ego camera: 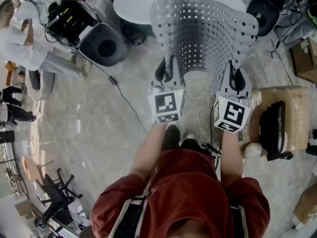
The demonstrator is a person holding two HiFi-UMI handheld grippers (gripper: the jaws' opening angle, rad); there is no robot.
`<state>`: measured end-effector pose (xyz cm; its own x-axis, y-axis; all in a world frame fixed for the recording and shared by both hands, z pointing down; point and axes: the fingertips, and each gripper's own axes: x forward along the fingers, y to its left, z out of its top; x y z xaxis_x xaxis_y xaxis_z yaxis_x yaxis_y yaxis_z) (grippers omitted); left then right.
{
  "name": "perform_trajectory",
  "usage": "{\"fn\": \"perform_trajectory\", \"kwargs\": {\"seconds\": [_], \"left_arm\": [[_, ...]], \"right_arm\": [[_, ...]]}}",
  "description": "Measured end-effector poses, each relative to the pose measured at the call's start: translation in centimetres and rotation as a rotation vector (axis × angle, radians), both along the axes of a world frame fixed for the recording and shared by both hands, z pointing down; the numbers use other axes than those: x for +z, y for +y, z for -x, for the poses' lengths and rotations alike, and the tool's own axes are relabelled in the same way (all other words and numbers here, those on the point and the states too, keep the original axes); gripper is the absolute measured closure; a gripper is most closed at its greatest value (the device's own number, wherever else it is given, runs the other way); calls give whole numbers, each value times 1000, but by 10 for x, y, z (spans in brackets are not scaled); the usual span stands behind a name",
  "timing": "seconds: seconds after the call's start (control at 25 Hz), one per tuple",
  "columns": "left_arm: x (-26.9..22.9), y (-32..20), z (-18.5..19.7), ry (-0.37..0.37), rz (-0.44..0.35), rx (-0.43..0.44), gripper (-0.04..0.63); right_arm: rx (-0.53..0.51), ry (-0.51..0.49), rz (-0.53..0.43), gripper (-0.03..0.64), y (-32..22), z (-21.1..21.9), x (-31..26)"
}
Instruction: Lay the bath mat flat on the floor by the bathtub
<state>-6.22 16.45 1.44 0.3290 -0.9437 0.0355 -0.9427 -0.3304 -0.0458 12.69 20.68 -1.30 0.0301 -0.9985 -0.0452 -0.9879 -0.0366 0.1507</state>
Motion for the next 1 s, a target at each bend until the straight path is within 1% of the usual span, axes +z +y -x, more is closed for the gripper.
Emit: {"fn": "perform_trajectory", "kwargs": {"seconds": [0.16,0.4,0.72,1.0], "left_arm": [[-7,30,-4,9,12,0,532],[-1,42,-4,6,30,4,532],[6,45,10,8,52,-8,532],[12,33,27,30,72,-2,532]], "right_arm": [[20,-33,-4,568,25,-9,-6],[19,-57,17,568,31,-12,2],[-7,-118,57,566,34,-1,19],[-16,-113,87,566,22,20,27]]}}
